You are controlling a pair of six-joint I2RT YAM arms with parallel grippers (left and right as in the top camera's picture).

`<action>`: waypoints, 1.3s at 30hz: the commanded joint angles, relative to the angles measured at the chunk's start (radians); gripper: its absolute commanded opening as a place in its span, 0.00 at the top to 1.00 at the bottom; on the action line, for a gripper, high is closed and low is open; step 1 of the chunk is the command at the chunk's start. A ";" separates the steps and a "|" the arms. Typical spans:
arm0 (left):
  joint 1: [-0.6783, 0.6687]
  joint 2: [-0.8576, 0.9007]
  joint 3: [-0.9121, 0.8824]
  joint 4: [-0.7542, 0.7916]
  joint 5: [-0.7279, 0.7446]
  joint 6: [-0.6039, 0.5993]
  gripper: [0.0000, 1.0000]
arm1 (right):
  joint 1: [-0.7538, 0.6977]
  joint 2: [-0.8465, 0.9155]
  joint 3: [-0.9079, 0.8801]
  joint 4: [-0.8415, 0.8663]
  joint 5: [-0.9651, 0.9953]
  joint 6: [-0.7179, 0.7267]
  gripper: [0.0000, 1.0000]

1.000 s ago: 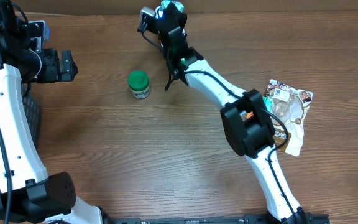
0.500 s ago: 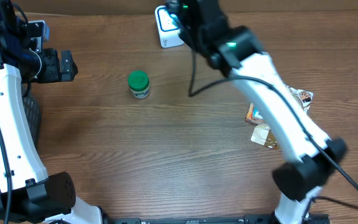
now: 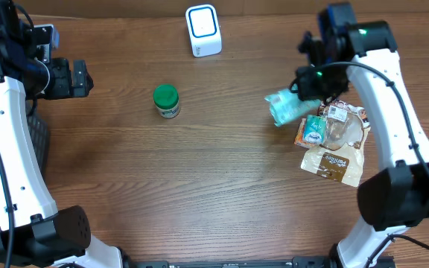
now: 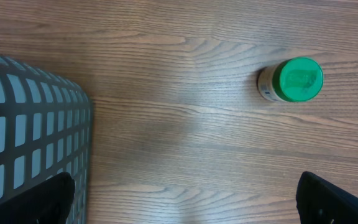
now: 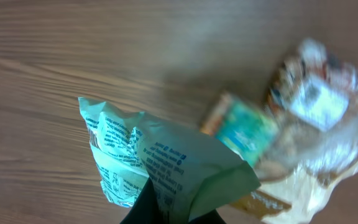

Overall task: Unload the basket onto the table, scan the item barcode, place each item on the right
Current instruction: 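Carry the wipes packet right and drop it on the item pile, then withdraw the right gripper from the pile toward center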

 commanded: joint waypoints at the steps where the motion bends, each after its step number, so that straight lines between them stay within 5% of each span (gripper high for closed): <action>1: 0.003 0.000 0.004 0.002 -0.003 0.019 0.00 | -0.124 0.009 -0.105 0.034 -0.074 0.041 0.96; 7: 0.003 0.000 0.004 0.002 -0.003 0.019 0.00 | -0.299 0.009 -0.226 0.097 -0.135 0.041 0.95; 11: 0.003 0.000 0.004 0.002 -0.003 0.019 0.00 | -0.372 0.009 -0.237 0.100 -0.201 0.041 0.31; 14: 0.003 0.000 0.004 0.002 -0.003 0.019 0.01 | -0.391 0.009 -0.237 0.099 -0.231 0.041 0.00; 27: 0.003 0.000 0.004 0.002 -0.003 0.019 0.01 | -0.203 -0.019 -0.142 0.024 -0.340 0.048 0.00; 39: 0.003 0.000 0.004 0.002 -0.003 0.019 0.00 | 0.145 -0.013 -0.249 0.386 -0.222 0.385 0.00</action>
